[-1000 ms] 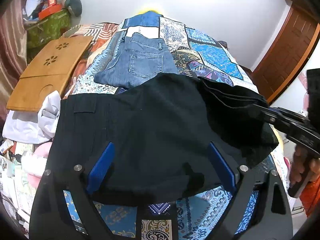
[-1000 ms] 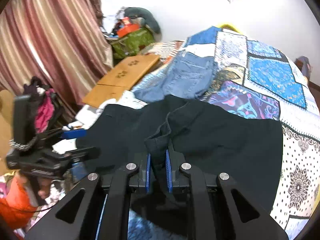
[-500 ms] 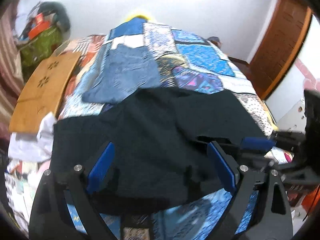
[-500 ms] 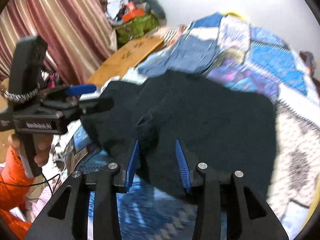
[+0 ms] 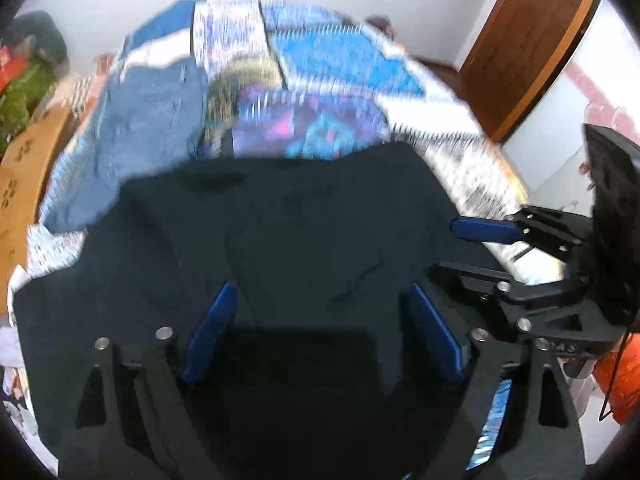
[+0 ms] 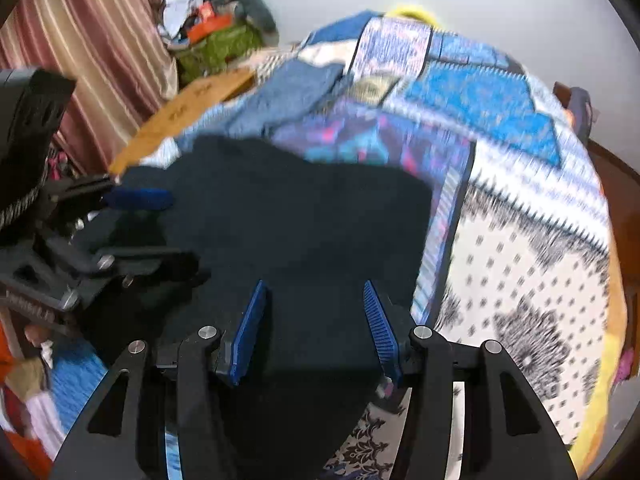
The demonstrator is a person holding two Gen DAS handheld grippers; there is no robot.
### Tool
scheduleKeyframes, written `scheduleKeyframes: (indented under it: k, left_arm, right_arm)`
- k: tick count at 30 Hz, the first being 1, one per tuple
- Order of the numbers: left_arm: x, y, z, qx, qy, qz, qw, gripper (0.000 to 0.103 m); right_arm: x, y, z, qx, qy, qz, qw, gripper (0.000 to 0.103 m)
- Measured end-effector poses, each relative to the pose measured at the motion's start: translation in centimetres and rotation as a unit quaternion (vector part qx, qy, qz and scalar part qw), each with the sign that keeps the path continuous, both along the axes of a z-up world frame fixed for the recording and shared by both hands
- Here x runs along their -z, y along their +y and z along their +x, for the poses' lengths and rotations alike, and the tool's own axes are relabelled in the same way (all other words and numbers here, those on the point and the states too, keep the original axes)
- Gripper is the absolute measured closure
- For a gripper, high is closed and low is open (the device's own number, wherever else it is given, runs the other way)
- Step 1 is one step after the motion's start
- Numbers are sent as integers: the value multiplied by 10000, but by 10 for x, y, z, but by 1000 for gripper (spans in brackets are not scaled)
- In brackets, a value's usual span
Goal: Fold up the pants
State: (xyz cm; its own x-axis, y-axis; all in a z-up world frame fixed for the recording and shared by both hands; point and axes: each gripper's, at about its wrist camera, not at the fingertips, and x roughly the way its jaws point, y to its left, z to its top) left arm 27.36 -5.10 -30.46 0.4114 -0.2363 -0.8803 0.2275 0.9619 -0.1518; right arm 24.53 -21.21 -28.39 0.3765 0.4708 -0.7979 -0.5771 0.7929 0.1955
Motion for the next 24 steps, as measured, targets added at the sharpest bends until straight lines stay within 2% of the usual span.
scheduleKeyframes:
  k: [1,3,8,13,18,20,24]
  left_arm:
    - [5,-2,-4,11,-177,317,9993,15]
    - [7,-2,-14,105,-373,607,9974,14]
    - [7,22,-29,-89,-340,390,9986,14]
    - [-5,31,-51,-278,-527,761,9953,15]
    - [-35,57,-78,-683,-876,948,9893,15]
    - [-49,71,-90,-911,-1052,1032,9849,15]
    - [-70,106,-111,-1406,-1257,997,9770,13]
  right_arm:
    - [2,-3,-6,-17,-119,45,9999,56]
    - [2,-11,-14,7,-161,158,9997,56]
    - [6,-37,-22,220,85,381,9990,56]
    - [2,-58,-30,566,423,558,9959,56]
    - [-32,-50,-39,785,-133,404,9960,56]
    - [-46,-44,-40,747,-291,544,9953,55]
    - [-70,-22,-43,554,-583,834,9933,49]
